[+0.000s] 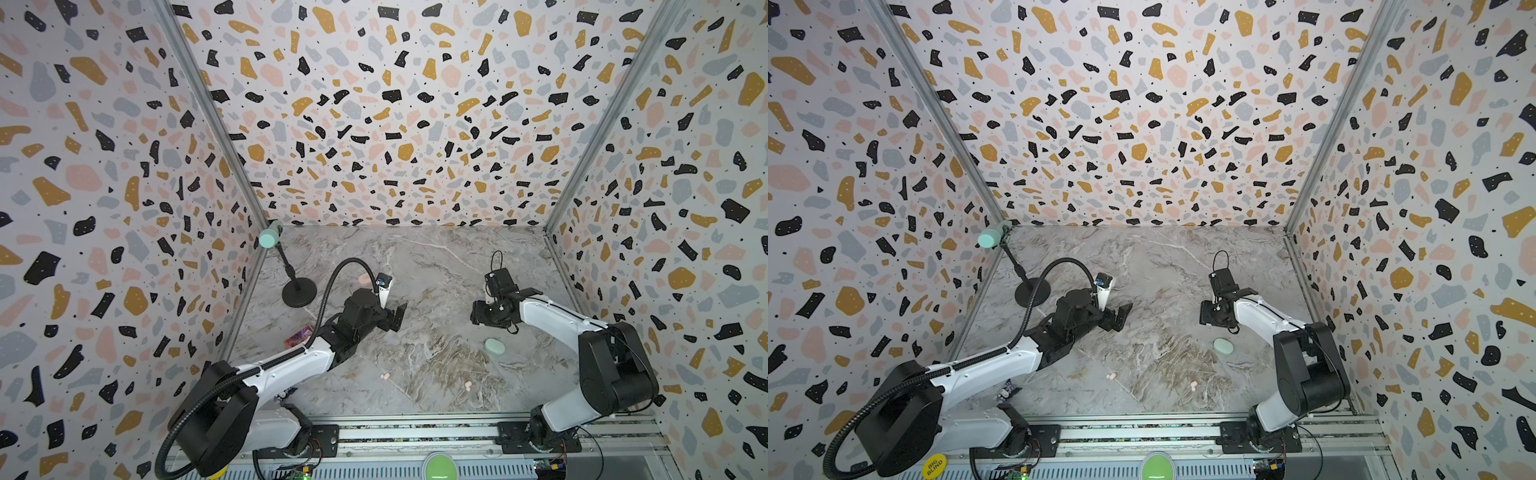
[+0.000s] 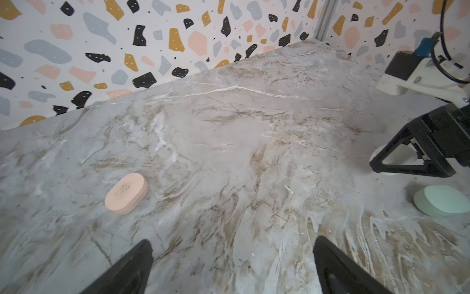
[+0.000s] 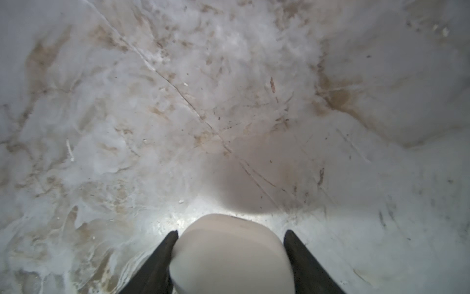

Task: Insert the wireless bluetooth earbuds into the charging case
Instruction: 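Grasp the closed white case with the right gripper while the left gripper releases and withdraws, then lower the white case onto the table and open the right gripper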

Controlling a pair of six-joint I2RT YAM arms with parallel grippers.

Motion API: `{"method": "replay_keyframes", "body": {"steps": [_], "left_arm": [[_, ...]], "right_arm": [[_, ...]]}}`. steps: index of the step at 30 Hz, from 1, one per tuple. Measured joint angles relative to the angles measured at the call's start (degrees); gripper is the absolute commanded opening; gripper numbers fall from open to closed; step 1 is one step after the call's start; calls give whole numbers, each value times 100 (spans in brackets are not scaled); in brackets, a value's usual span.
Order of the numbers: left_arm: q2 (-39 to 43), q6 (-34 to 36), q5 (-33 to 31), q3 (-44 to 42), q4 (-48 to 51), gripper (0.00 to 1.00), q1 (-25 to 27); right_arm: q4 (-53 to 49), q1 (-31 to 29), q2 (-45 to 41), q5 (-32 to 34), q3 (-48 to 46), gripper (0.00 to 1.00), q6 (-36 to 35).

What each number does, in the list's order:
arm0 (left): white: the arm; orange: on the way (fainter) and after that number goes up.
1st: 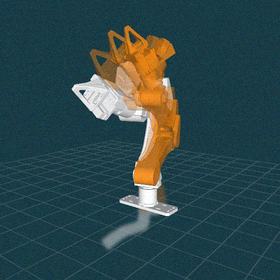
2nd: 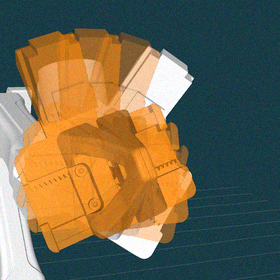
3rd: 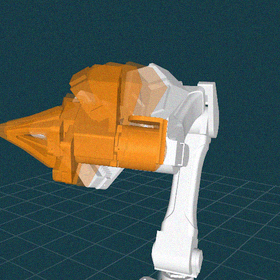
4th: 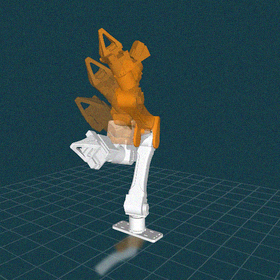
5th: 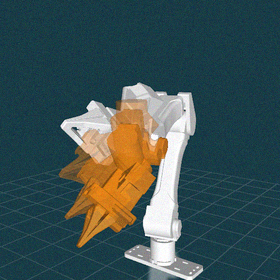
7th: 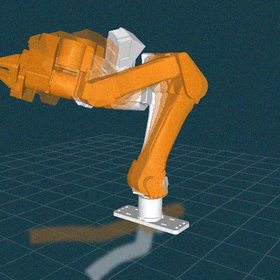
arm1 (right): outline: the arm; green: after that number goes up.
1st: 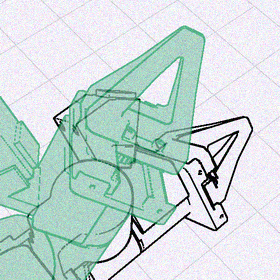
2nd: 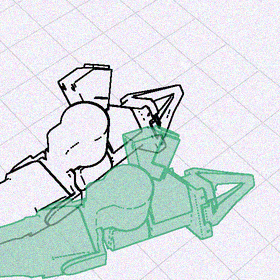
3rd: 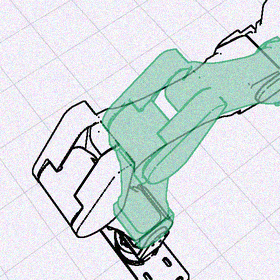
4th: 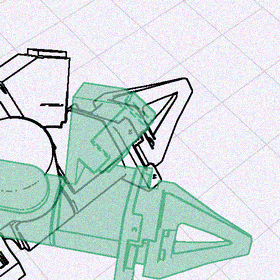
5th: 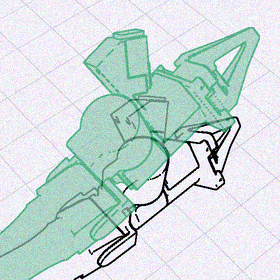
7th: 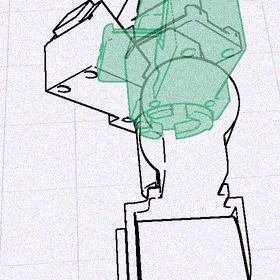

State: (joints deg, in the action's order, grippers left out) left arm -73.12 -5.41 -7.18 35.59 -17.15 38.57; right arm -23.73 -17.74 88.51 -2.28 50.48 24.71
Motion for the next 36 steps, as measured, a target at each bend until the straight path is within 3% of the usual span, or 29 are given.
{"method": "replay_keyframes", "body": {"steps": [8, 12, 23, 30, 36], "left_arm": [[278, -184, -721, -153, 219, 100, -2], [398, -249, -907, -210, 308, 100, -4], [693, -507, -962, -214, 734, 100, -98], [1187, -966, -981, -212, 1213, 100, -411], [1602, -1379, -966, -214, 1714, 100, -863]], "right_arm": [[345, 63, 216, 17, -262, 57, -17], [428, 74, 216, 20, -278, 73, -15], [-83, 81, -214, 59, -162, 99, -37], [-647, -256, -636, 70, 616, 99, 15], [-623, -1102, -127, -52, 1631, 99, 22]]}}
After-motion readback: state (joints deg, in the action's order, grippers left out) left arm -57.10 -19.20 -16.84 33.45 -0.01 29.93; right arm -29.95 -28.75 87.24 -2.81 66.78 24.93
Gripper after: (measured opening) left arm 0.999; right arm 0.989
